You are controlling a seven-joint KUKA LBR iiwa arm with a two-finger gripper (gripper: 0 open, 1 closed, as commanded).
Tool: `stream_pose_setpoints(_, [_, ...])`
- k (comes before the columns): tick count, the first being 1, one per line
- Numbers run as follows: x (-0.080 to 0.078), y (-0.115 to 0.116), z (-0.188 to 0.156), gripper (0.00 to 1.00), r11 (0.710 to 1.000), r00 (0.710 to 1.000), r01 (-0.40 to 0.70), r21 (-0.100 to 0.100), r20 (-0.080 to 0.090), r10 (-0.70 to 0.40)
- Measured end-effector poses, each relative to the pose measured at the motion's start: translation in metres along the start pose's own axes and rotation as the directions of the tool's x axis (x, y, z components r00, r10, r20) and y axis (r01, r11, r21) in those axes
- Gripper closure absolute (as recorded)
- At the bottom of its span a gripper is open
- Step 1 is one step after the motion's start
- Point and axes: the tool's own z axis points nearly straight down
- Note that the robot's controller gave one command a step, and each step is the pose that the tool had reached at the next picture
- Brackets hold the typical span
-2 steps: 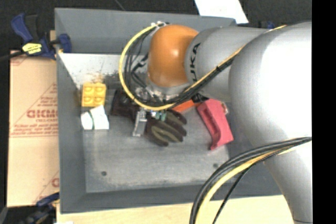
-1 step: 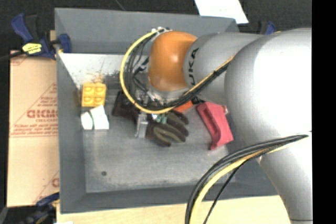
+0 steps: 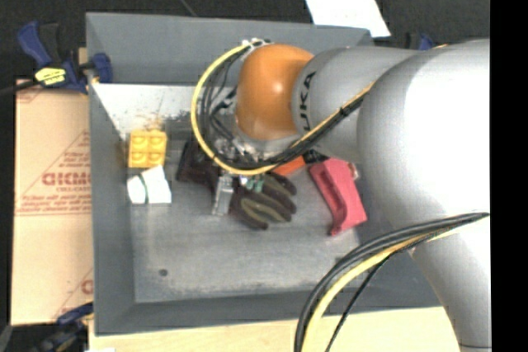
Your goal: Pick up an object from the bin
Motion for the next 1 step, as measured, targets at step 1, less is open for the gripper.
stream_pose_setpoints(1, [0.0314,-0.0195,-0.0081,0.00,1.000,1.000,-0.003,0.000,0.006,0.003])
